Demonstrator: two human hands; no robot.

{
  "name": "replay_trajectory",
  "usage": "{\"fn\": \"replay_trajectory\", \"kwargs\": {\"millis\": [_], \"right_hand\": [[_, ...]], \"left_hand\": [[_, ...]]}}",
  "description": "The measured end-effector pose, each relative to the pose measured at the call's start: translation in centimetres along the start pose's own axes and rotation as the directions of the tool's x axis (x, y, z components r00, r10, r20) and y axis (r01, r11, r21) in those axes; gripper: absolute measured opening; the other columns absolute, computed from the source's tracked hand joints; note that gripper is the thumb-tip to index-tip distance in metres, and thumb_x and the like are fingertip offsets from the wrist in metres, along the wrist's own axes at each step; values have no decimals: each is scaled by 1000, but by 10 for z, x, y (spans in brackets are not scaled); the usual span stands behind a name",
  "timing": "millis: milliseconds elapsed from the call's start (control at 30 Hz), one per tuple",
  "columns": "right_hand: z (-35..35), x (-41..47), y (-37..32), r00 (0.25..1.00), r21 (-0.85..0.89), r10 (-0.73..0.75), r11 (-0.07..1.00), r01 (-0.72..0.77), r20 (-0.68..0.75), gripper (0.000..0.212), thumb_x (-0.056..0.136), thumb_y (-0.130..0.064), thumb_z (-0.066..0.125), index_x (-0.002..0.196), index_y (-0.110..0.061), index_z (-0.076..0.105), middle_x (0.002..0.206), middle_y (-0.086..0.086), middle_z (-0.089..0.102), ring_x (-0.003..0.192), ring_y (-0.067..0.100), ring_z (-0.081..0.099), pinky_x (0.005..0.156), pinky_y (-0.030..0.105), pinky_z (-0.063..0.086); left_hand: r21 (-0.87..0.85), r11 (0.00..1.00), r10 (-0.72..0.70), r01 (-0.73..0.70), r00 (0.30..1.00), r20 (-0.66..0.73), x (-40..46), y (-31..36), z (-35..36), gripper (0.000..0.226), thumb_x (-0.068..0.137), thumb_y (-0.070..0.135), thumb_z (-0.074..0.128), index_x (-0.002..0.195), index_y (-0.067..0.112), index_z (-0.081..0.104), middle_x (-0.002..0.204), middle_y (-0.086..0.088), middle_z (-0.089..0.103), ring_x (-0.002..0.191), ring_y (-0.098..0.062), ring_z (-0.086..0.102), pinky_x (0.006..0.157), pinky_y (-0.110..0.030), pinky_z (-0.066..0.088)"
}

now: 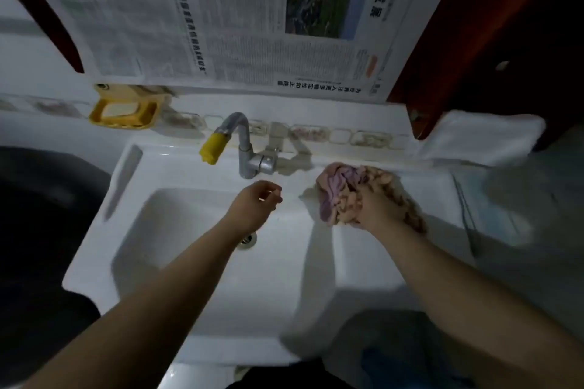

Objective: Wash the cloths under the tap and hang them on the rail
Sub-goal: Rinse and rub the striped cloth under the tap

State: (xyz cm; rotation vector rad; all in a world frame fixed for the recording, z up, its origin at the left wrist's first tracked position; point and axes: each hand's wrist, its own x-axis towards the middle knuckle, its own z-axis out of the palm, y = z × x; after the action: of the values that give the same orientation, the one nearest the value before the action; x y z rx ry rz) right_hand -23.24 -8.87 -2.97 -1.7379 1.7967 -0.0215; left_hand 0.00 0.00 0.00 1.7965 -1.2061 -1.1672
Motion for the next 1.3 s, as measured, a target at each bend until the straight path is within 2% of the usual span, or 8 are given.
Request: {"fn": "replay_trajectory", "kwargs": {"millis": [100,233,367,533,667,833,1033,1300], "right_hand": [[-14,6,5,998,-242,61,969,-53,27,37,100,-27,39,132,-10,49,130,10,52,112,26,53,87,24,49],[-26,7,17,934,-429,-291,885,180,-208,33,97,-24,42,120,-10,61,128,10,58,116,29,52,94,32,43],[-42,-5,3,831,-70,-409,907,415,-378,26,98,-28,37,102,-9,54,90,12,65,83,30,60,67,35,46],[-75,-48,-75,734,377,-427,657,653,-528,12,99,-23,39,90,-23,47,79,-9,53,69,-4,50,62,12,41],[-48,-68,-117,863,590,-443,638,494,-243,13,98,-28,43,92,-32,54,93,-1,63,89,16,61,77,32,52],[41,-70,-138,880,492,-418,828,268,225,11,96,-36,48,86,-38,54,94,-9,66,90,13,64,84,39,54],[72,11,-172,1000,346,-7,938,9,-5,62,96,-53,35,139,-8,30,133,20,51,119,38,51,94,41,40],[89,61,-167,993,64,-106,992,109,-46,30,97,-14,33,116,2,51,114,23,57,106,38,55,87,38,44]], "left_hand": [[-21,998,-55,55,998,-20,7,0,17,16,98,21,49,108,14,60,98,-2,68,88,-19,63,76,-33,49],[-105,987,-127,122,991,-42,10,-3,30,21,99,24,47,112,14,60,103,-1,68,95,-19,65,77,-32,52],[-174,980,-112,95,990,-91,10,8,33,28,100,30,45,115,12,62,103,1,69,98,-16,65,80,-30,52],[-284,959,7,6,999,46,7,29,16,54,97,56,23,112,25,66,112,10,68,111,-8,60,95,-30,48],[-516,818,-91,255,942,322,0,30,-10,85,84,75,11,114,16,64,109,-4,70,106,-16,64,93,-30,50],[-703,599,-214,383,923,320,-19,-22,-44,47,96,40,43,122,5,59,116,-22,63,105,-31,61,89,-41,50],[-706,647,-408,289,913,-1,-21,-58,-70,27,101,14,41,115,1,61,111,-27,65,97,-34,65,80,-40,56],[-777,581,-361,244,932,22,-15,-48,-88,40,104,37,29,115,15,61,101,-13,72,91,-27,70,72,-39,58]]}}
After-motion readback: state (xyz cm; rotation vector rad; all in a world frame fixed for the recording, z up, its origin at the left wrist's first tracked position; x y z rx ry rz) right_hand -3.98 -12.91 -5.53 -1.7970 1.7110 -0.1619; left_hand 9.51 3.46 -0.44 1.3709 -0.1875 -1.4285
